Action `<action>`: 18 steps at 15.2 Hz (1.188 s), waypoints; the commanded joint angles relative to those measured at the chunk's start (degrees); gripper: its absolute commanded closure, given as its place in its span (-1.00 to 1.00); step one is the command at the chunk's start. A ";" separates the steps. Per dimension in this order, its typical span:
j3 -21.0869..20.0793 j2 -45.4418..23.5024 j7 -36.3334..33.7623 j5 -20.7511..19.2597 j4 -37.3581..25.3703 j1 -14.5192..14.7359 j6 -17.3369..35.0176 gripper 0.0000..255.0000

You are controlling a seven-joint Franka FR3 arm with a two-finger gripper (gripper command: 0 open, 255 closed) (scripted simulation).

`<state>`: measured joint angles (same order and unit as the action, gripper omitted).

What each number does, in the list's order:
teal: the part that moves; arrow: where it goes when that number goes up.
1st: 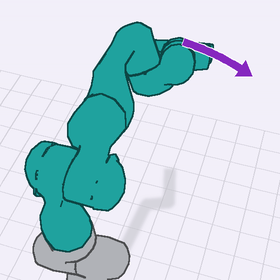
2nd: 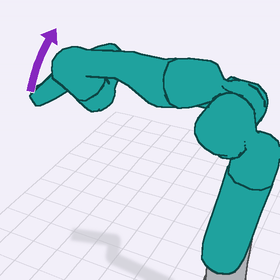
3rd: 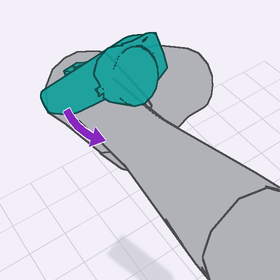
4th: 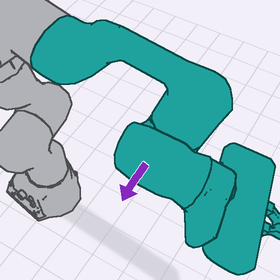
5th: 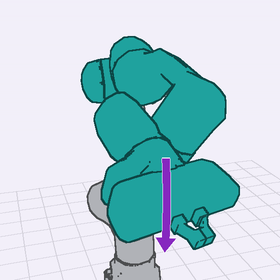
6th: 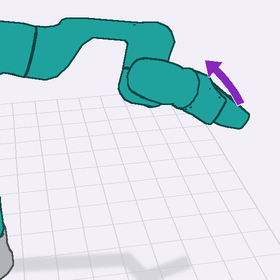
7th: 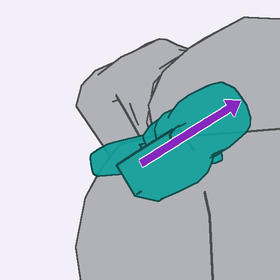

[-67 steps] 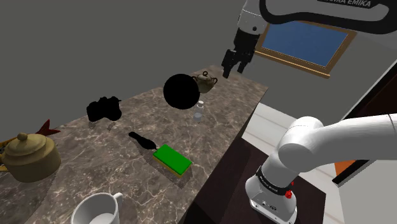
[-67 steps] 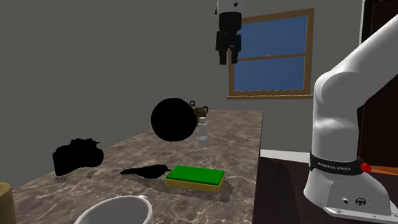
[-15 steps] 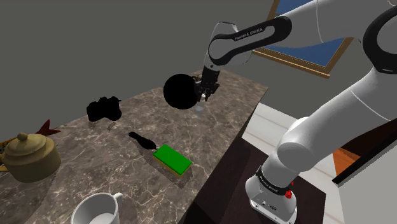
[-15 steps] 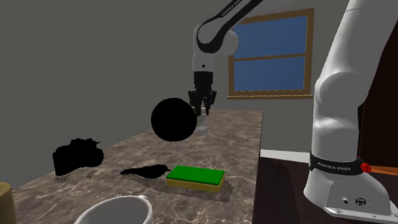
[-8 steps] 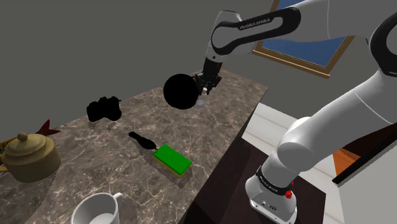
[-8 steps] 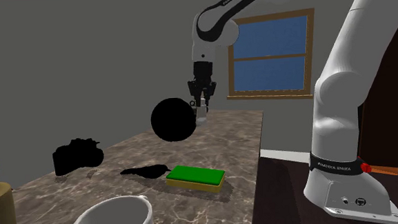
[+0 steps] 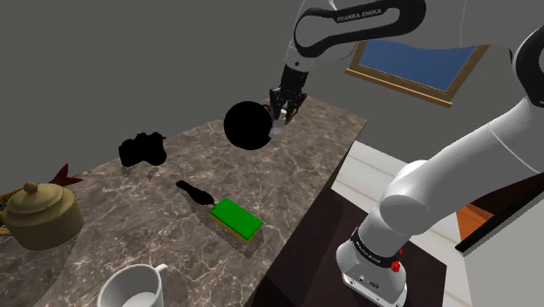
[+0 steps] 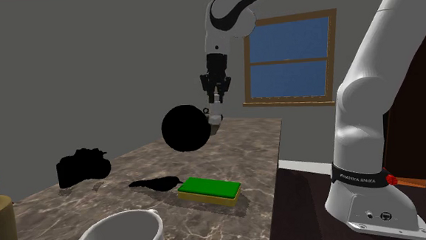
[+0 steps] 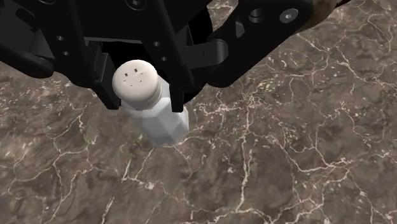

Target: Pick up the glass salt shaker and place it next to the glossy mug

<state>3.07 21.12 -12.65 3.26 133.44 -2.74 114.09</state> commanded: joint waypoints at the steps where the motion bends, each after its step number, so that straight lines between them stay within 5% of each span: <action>1: 0.03 0.36 -0.06 -0.07 -1.28 -0.04 -1.67 1.00; 11: -0.02 1.13 -0.53 -0.23 -7.68 -0.04 -8.82 1.00; 18: -7.08 3.87 -10.15 2.34 -5.24 3.72 -8.44 1.00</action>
<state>-2.91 24.65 -21.27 5.18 127.84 0.40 105.49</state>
